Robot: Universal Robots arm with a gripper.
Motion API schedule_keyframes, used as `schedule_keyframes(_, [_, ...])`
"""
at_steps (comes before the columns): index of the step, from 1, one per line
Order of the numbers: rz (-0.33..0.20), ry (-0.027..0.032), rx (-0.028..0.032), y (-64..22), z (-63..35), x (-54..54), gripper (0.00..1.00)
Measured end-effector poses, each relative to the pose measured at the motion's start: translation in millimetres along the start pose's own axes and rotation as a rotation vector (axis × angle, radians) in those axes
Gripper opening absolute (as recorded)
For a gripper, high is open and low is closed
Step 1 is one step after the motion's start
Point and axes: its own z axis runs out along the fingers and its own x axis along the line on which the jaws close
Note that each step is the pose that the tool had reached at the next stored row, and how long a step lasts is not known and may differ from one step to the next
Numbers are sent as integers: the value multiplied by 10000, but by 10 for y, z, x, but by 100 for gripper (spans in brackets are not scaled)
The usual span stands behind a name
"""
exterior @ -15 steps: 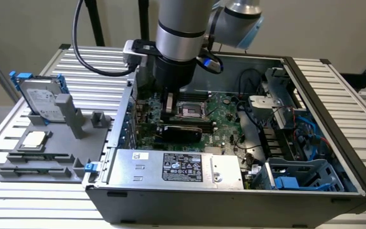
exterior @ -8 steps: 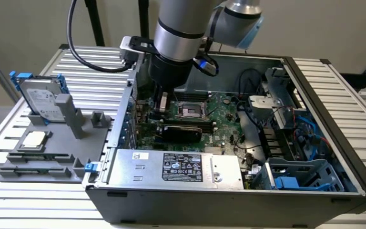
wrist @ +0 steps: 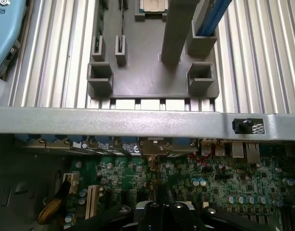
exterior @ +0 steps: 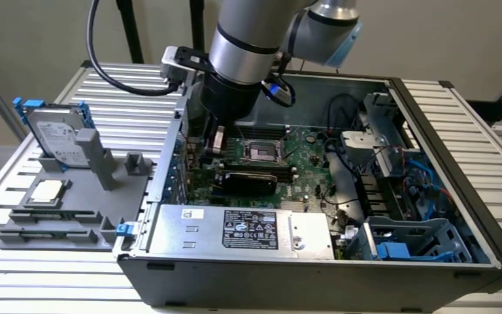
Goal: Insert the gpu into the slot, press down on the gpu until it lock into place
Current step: 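Press down on the gpu until it lock into place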
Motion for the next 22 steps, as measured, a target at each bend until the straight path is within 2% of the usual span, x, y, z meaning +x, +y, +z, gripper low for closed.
schedule_keyframes(2, [-22,55,-120,7,2,0,11])
schedule_keyframes(7, [-52,333,-351,21,6,0,11])
schedule_keyframes(8, [-57,365,-403,24,7,0,11])
schedule_keyframes(13, [-63,422,-766,34,9,0,11])
schedule_keyframes(15, [-60,448,-862,36,4,0,11])
schedule_keyframes(20, [-56,460,-976,56,-71,-1,11])
schedule_keyframes(22, [-56,459,-984,56,-73,-1,11])
